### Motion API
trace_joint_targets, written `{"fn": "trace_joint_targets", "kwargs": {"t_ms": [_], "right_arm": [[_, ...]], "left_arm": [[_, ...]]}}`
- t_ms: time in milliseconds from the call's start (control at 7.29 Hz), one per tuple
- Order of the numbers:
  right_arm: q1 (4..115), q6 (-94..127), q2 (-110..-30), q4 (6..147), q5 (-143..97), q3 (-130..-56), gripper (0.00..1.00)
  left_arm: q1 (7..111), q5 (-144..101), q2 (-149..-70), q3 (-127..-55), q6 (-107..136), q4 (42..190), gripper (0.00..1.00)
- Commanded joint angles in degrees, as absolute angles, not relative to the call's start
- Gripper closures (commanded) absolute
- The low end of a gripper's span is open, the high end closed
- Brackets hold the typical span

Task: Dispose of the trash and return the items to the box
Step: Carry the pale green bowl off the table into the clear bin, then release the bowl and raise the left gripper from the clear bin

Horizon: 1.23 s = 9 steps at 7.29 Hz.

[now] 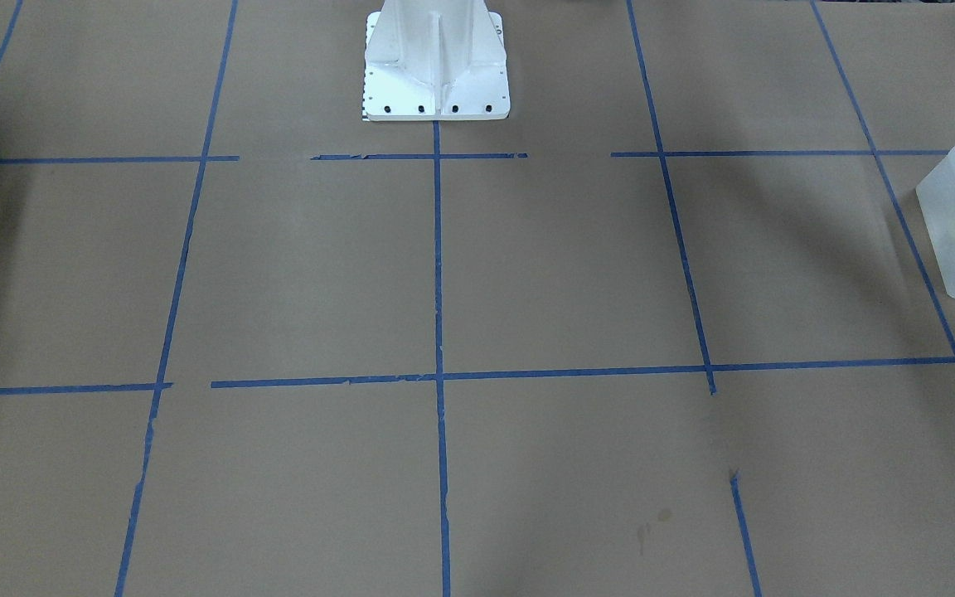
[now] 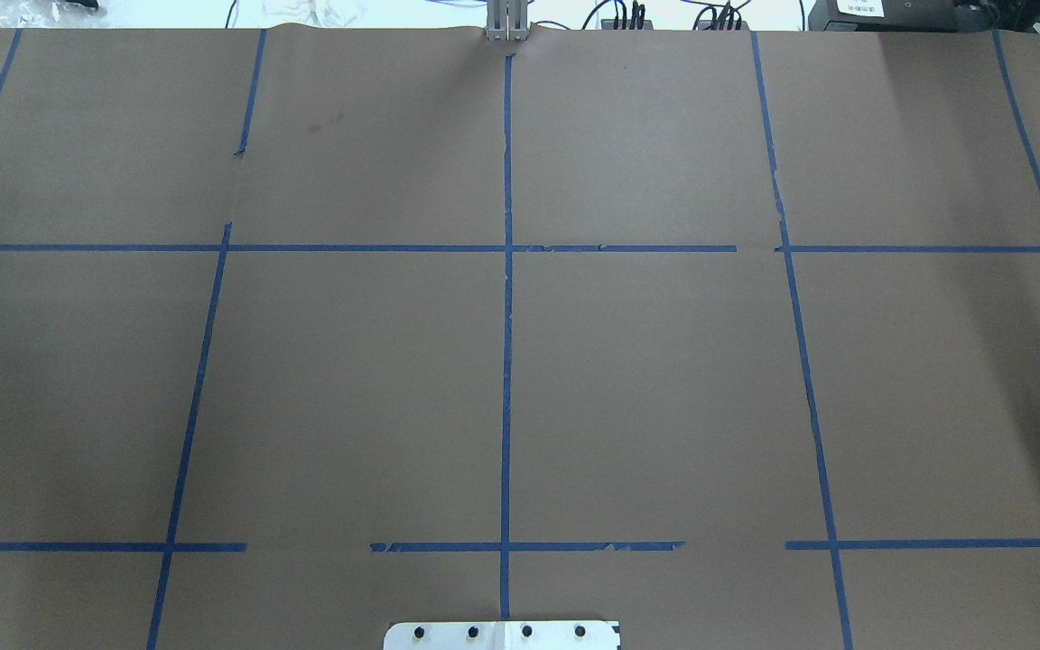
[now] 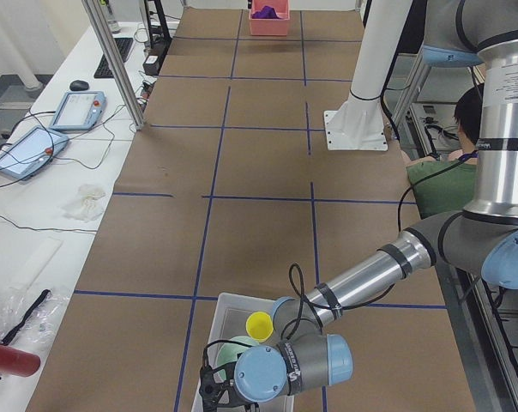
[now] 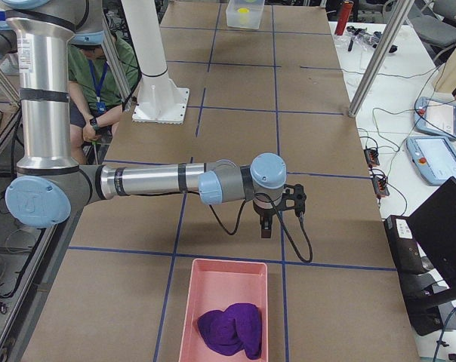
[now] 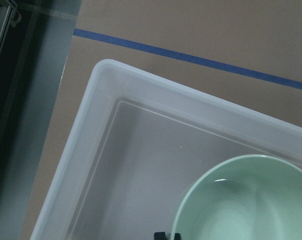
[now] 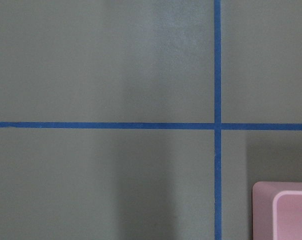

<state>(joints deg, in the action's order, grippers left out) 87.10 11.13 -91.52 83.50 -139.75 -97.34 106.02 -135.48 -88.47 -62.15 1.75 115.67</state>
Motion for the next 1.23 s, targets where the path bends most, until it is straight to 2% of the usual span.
{"fn": "trace_joint_targets", "kwargs": {"t_ms": [0,137,274,411,686,960,1097], "right_arm": [[87.1,11.25,-91.41,83.5,-139.75,-97.65,0.0],[87.1,11.25,-91.49,83.5,-139.75,-97.82,0.0],[87.19,11.42,-91.67,83.5,-139.75,-98.87,0.0],[87.19,12.21,-91.76,83.58,-139.75,-99.22,0.0],[87.19,12.22,-91.93,83.58,-139.83,-99.75,0.0],[87.19,12.22,-92.46,83.5,-139.83,-100.02,0.0],[87.19,12.22,-92.63,83.5,-139.83,-100.02,0.0]], "left_arm": [[106.35,-130.36,-88.68,-57.58,3.25,123.72,1.0],[106.43,-129.99,-88.59,-57.39,3.77,123.92,0.7],[106.44,-130.08,-88.42,-58.09,8.56,124.01,0.33],[106.44,-130.08,-88.5,-58.27,9.57,124.19,0.0],[106.35,-129.99,-88.42,-62.37,9.67,123.67,0.0],[106.35,-130.08,-87.54,-74.47,10.19,123.49,0.0],[106.35,-130.51,-87.1,-77.58,12.2,124.27,0.0]]}}
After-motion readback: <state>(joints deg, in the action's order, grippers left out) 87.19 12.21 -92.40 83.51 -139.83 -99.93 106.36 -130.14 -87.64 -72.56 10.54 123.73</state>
